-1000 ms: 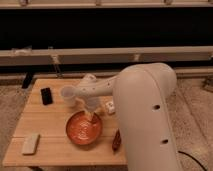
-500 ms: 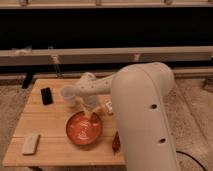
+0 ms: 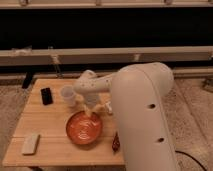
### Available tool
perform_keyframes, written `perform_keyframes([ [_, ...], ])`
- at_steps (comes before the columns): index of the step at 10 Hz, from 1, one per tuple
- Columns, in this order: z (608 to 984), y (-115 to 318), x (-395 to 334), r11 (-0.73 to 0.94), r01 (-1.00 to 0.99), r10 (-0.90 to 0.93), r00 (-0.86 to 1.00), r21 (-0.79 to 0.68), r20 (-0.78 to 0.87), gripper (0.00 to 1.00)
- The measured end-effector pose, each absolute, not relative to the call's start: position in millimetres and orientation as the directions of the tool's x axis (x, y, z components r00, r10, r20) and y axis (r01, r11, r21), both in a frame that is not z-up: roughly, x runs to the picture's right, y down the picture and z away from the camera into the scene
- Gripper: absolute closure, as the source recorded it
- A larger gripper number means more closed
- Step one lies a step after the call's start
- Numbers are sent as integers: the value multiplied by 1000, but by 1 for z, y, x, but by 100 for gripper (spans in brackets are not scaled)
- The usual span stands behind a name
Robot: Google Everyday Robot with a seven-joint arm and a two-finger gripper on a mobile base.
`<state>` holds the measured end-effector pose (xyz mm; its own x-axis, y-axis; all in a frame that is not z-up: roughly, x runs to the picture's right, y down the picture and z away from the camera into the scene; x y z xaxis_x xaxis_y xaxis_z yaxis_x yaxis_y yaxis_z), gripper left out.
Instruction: Push the ceramic bowl across the table
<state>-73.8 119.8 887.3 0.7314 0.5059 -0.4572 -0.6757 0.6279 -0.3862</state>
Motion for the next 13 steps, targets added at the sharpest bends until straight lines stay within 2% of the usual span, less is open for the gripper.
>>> perform_keyframes([
  [13,887,116,-80,659,-636,473,766,-402,-436,35],
])
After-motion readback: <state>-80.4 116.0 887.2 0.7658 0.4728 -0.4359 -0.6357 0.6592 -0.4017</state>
